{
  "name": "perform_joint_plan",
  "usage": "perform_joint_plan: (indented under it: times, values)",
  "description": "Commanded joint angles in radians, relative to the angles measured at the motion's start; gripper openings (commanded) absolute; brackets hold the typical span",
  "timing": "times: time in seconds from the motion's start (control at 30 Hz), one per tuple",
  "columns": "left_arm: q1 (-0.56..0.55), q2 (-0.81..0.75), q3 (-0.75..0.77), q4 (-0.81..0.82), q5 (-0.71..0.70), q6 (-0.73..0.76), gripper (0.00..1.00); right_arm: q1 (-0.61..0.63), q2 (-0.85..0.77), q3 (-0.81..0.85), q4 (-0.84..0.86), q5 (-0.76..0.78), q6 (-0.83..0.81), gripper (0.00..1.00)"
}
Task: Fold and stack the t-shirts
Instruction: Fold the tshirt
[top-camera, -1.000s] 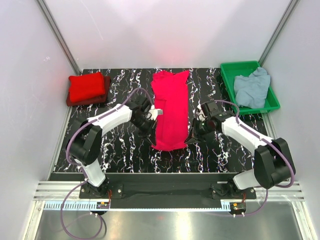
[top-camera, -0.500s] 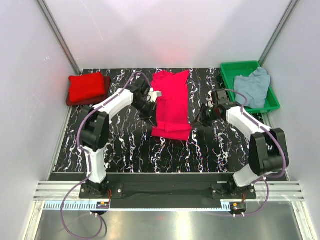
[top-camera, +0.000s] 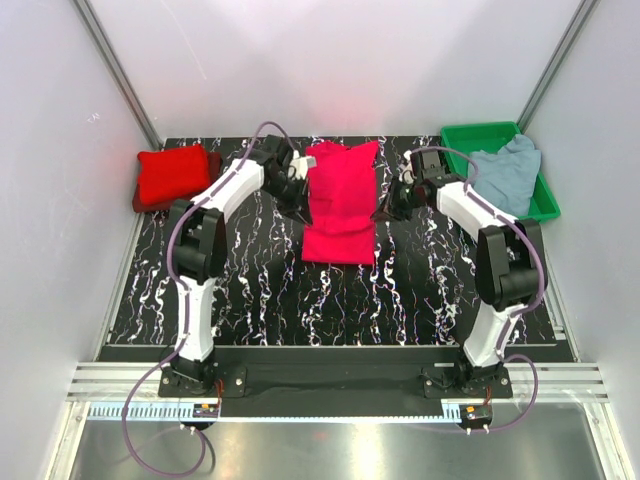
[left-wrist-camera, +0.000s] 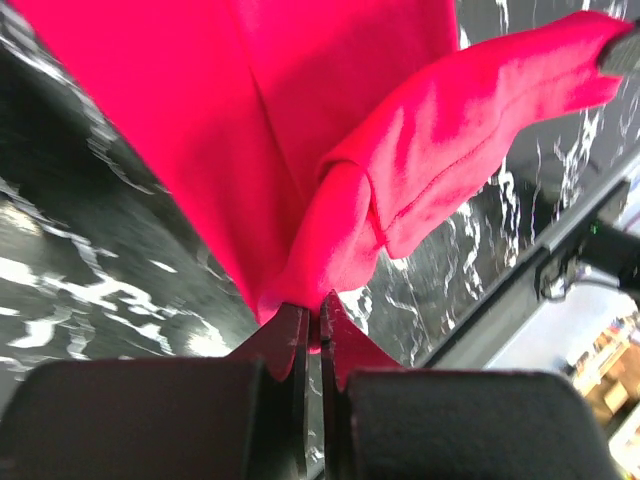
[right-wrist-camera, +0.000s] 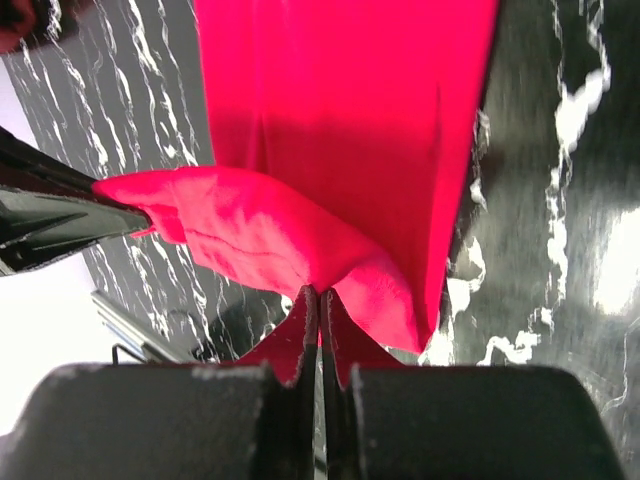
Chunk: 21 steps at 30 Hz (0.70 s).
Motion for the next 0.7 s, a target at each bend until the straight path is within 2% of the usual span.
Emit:
perform_joint_plan:
  times: [0.0,0.27,0.43,0.5,0.67]
  values:
    - [0.030,0.028,0.113,0.012,-0.019,0.015,0.00,-0.012,0.046,0.107,0.027,0.021,-0.031,0.00]
    - [0.050,0.175,0.274,0.026,-0.032,0.023,0.00,-0.012,0.227,0.308,0.022,0.027,-0.056,0.00]
    - [0.049,0.267,0.331,0.055,-0.065,0.020,0.05,-0.012,0.310,0.365,0.025,0.024,-0.062,0.00]
    - [0.050,0.284,0.349,0.068,-0.078,0.029,0.03,-0.013,0.327,0.378,0.021,0.027,-0.063,0.00]
    - [0.050,0.318,0.389,0.085,-0.108,0.028,0.08,-0.015,0.328,0.380,0.021,0.055,-0.074,0.00]
